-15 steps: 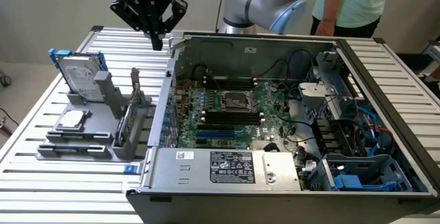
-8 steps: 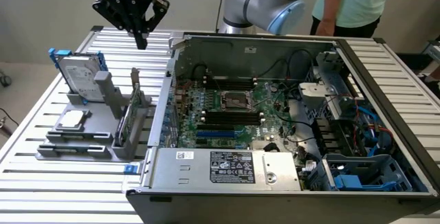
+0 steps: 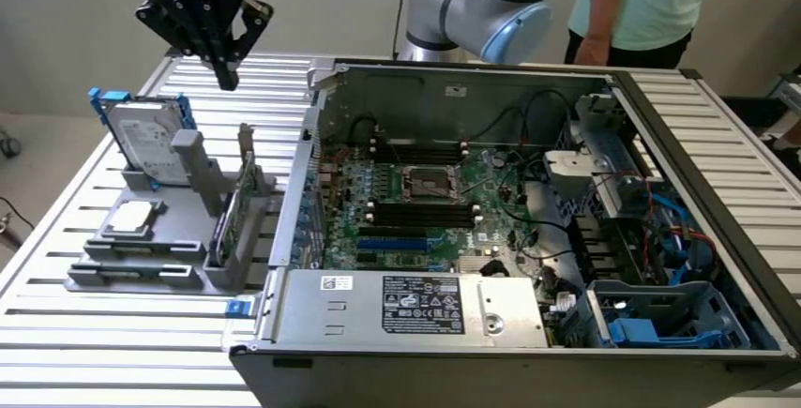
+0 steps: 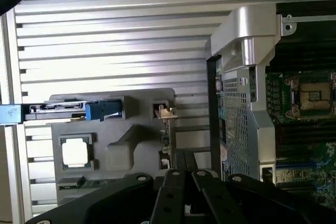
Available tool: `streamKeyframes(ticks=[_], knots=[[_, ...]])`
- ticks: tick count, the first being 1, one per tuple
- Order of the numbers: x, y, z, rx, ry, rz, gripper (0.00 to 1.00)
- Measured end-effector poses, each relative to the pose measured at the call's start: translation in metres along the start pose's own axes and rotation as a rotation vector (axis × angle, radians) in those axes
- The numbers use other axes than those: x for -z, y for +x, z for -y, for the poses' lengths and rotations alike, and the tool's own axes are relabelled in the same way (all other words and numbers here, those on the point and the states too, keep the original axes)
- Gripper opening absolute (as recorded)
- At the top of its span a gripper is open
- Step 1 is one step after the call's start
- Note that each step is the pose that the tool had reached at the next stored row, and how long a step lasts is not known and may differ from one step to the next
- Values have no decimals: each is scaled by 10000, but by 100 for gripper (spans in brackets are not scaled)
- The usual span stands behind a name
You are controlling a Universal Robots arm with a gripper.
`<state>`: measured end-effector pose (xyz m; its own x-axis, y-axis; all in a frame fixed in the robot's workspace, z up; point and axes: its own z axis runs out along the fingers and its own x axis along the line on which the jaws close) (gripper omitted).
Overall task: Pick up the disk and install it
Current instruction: 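Reach for the disk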
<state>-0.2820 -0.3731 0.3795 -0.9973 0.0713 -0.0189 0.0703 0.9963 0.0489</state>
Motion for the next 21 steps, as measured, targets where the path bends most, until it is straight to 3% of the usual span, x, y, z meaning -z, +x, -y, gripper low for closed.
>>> streamKeyframes(ticks=[21], knots=[[-180,982,-263,1,-1,1,11]])
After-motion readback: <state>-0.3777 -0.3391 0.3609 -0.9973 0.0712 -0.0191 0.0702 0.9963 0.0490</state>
